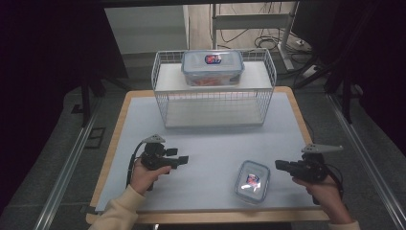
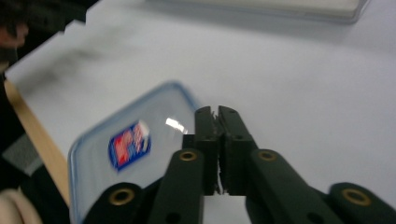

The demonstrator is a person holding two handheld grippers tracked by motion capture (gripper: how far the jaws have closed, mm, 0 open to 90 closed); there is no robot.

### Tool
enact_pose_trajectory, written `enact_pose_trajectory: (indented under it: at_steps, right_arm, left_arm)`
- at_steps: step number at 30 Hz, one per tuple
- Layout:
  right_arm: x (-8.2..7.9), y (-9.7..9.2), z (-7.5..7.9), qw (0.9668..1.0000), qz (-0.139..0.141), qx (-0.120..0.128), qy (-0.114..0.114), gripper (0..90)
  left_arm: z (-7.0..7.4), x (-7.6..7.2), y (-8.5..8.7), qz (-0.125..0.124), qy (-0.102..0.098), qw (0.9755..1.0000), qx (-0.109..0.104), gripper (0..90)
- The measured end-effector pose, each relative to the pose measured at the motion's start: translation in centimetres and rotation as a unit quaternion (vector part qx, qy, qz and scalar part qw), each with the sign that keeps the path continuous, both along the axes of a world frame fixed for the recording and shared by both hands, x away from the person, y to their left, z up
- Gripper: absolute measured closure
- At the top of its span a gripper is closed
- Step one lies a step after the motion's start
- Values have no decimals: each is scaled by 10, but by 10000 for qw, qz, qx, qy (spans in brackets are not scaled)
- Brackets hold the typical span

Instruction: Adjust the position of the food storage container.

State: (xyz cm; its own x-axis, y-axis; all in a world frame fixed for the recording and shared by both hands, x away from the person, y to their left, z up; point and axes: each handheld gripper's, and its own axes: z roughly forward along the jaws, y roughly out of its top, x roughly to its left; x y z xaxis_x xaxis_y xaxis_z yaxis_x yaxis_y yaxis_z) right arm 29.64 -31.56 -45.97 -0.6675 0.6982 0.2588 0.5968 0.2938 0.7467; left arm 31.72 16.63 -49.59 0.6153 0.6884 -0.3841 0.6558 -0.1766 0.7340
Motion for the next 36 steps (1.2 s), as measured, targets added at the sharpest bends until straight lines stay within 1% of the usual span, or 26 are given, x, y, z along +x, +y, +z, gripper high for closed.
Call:
enact_pose_trajectory:
  at_steps: [1, 2, 3, 4, 6, 8, 9, 10, 13, 14, 15, 16, 18, 19, 20, 21, 22, 23, 28, 30, 31, 33, 35, 36]
  right_arm:
    - [0, 0, 0, 10000, 0, 0, 0, 887]
    - [-10, 1, -3, 9996, 142, -227, -46, 890]
    - [-14, 2, -5, 9993, 199, -307, -60, 890]
    - [-14, 2, -5, 9993, 199, -307, -60, 890]
    - [-23, 2, -9, 9986, 302, -435, -67, 890]
    - [-31, 2, -13, 9981, 405, -467, -13, 891]
    - [-39, 4, -19, 9970, 548, -555, 20, 891]
    - [-42, 5, -21, 9962, 615, -613, 44, 891]
    - [-48, 8, -25, 9950, 727, -682, 87, 891]
    - [-50, 9, -27, 9940, 807, -736, 106, 891]
    - [-55, 15, -32, 9915, 990, -824, 182, 891]
    - [-55, 15, -32, 9915, 990, -824, 182, 891]
    - [-58, 19, -34, 9893, 1136, -895, 201, 891]
    - [-60, 23, -35, 9876, 1236, -940, 250, 891]
    - [-60, 23, -35, 9876, 1236, -940, 250, 891]
    - [-60, 25, -37, 9860, 1327, -969, 285, 891]
    - [-60, 25, -37, 9860, 1327, -969, 285, 891]
    - [-60, 28, -40, 9849, 1353, -1023, 336, 891]
    - [-60, 31, -42, 9847, 1366, -1028, 340, 891]
    - [-59, 35, -42, 9841, 1409, -1030, 329, 891]
    - [-60, 37, -43, 9836, 1447, -1022, 340, 891]
    - [-60, 43, -44, 9822, 1494, -1086, 349, 891]
    - [-59, 51, -46, 9822, 1533, -1031, 350, 890]
    - [-59, 51, -46, 9822, 1533, -1031, 350, 890]
  left_arm:
    - [0, 0, 0, 0, 0, 10000, 0, 318]
    - [-1, 0, 0, -13, 22, 10000, -6, 318]
    - [-2, 1, 0, -9, 45, 10000, 3, 318]
    - [-2, 1, 0, -9, 45, 10000, 3, 319]
    - [-4, 1, 1, -8, 65, 10000, 6, 318]
    - [-4, 1, 1, 0, 78, 10000, 4, 319]
    - [-4, 1, 3, 10, 97, 10000, -11, 318]
    - [-4, 1, 3, 39, 95, 9999, -38, 319]
    - [-4, 1, 6, 80, 122, 9998, -103, 319]
    - [-4, 2, 7, 98, 127, 9998, -126, 319]
    - [-4, 2, 8, 120, 137, 9997, -149, 319]
    - [-4, 2, 8, 131, 150, 9997, -152, 319]
    - [-5, 2, 8, 126, 156, 9997, -140, 319]
    - [-6, 3, 8, 114, 161, 9997, -134, 319]
    - [-6, 3, 8, 114, 161, 9997, -134, 319]
    - [-6, 3, 8, 123, 176, 9997, -134, 319]
    - [-6, 3, 8, 123, 176, 9997, -134, 319]
    - [-6, 3, 9, 124, 167, 9997, -132, 319]
    - [-6, 3, 9, 126, 155, 9997, -144, 319]
    - [-6, 3, 8, 129, 161, 9997, -136, 318]
    - [-6, 3, 8, 132, 178, 9997, -130, 318]
    - [-7, 3, 8, 131, 179, 9997, -123, 318]
    - [-7, 3, 8, 133, 180, 9997, -122, 318]
    - [-7, 3, 9, 138, 178, 9997, -121, 318]
